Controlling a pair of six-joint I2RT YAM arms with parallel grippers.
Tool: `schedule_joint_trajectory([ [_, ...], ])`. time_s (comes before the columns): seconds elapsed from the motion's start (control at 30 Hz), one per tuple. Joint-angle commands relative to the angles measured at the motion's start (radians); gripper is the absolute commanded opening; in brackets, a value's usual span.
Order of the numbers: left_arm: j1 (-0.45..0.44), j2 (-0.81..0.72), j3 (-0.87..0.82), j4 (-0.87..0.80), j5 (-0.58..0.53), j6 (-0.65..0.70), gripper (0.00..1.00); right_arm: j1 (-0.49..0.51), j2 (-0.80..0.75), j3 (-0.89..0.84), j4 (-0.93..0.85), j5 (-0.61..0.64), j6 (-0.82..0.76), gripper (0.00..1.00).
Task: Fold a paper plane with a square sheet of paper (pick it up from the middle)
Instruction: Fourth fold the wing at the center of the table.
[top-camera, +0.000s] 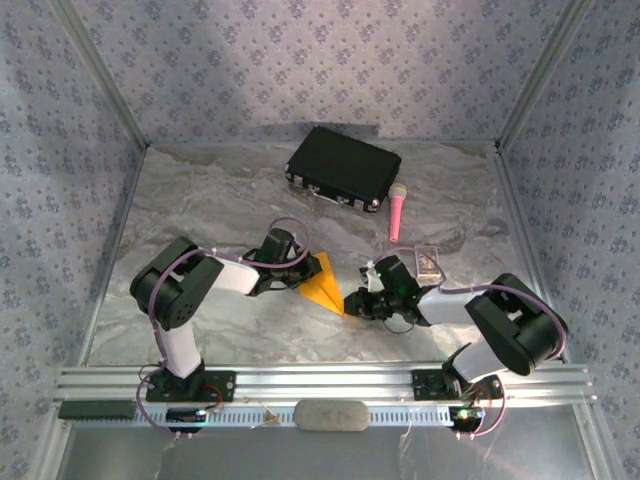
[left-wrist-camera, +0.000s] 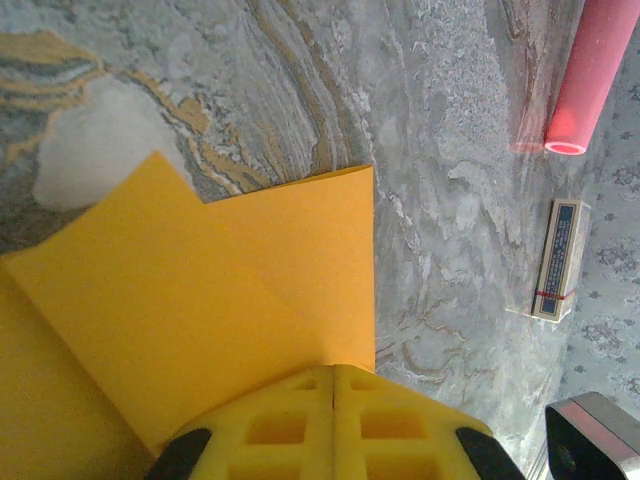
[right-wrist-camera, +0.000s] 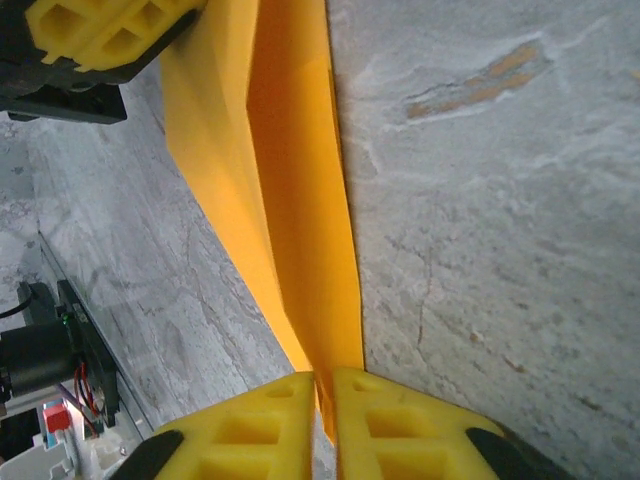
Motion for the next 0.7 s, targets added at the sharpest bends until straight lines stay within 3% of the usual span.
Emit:
schedule_joint_trajectory([
  [0.0,0.011,0.033,-0.026,-0.085,-0.029,0.008,0.00,0.006,0.008,-0.019,-0.144,0.028,-0.020,0.17],
  [0.37,0.008,0.033,-0.024,-0.083,-0.021,0.009,0.00,-0.026,-0.071,0.077,-0.144,0.014,-0.039,0.32],
  [0.67,0.005,0.036,-0.022,-0.078,-0.018,0.008,0.00,-0.037,0.032,0.148,-0.060,-0.034,-0.033,0.34],
])
